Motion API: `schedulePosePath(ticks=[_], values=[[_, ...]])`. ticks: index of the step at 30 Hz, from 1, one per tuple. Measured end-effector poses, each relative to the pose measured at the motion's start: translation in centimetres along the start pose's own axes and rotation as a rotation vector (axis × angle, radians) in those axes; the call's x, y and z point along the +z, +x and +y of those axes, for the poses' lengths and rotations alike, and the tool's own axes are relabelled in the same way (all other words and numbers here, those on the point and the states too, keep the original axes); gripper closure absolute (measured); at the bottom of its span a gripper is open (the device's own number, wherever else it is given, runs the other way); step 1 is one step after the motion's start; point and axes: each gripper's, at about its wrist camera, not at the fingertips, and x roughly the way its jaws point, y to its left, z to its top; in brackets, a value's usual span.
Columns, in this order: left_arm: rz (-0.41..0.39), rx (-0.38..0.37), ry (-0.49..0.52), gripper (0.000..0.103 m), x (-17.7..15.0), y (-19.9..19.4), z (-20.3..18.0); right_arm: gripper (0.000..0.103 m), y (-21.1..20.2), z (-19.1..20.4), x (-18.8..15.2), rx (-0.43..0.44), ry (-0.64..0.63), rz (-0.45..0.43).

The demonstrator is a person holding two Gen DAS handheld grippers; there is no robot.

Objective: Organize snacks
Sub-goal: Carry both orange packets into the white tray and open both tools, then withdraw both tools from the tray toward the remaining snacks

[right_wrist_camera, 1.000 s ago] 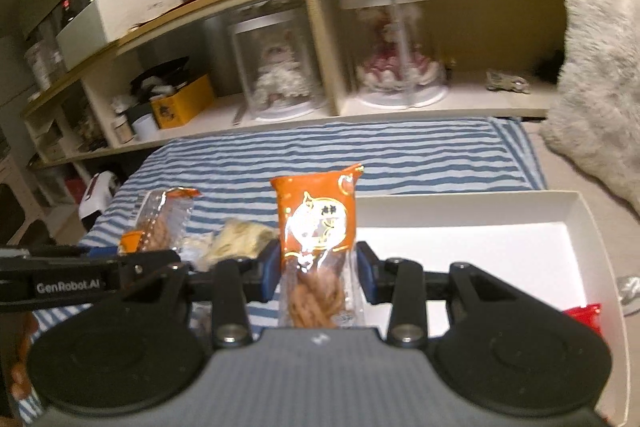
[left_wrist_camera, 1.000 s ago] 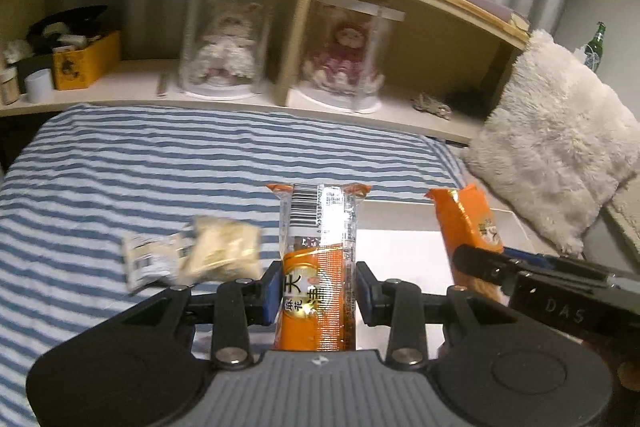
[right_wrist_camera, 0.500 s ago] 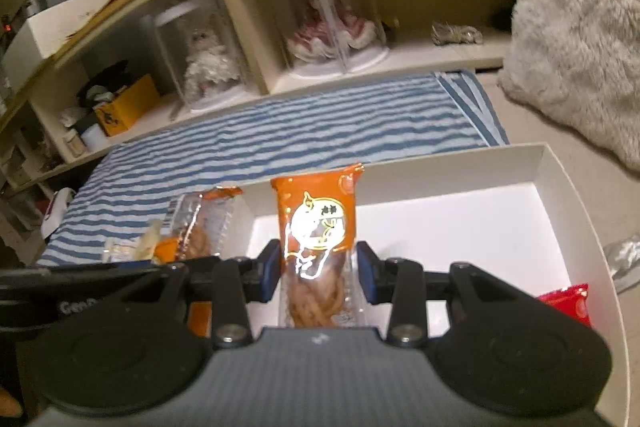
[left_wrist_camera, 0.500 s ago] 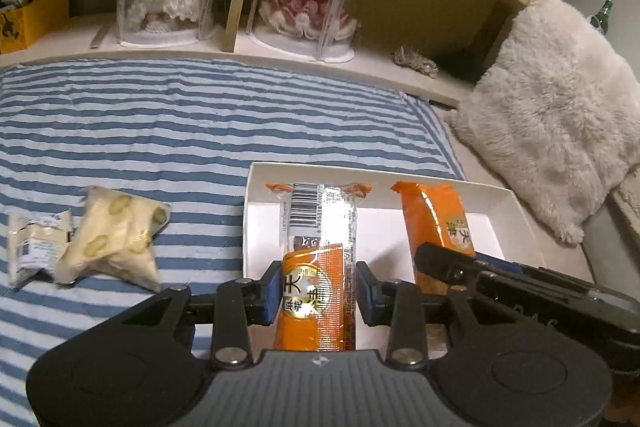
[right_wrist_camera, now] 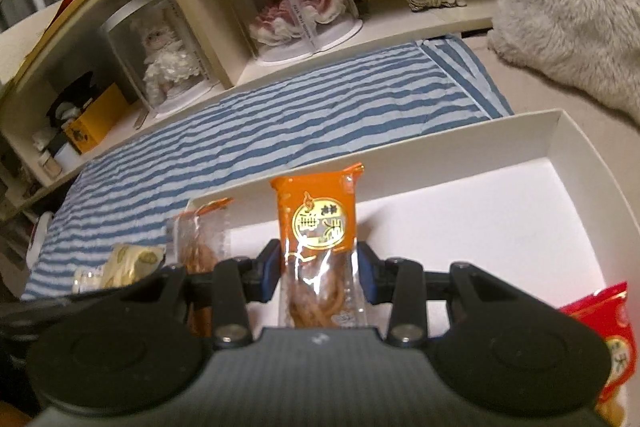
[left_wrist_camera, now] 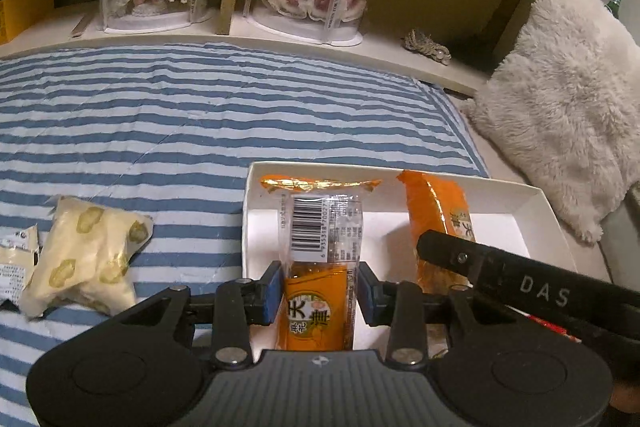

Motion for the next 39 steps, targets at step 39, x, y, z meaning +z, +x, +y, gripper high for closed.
schedulePosePath(ticks=[39], values=[[0.003, 0.066, 0.050, 0.047, -2.2, -7.4, 0.4, 0.029, -6.6, 0.3, -2.1, -0.099, -0.071, 0.008]])
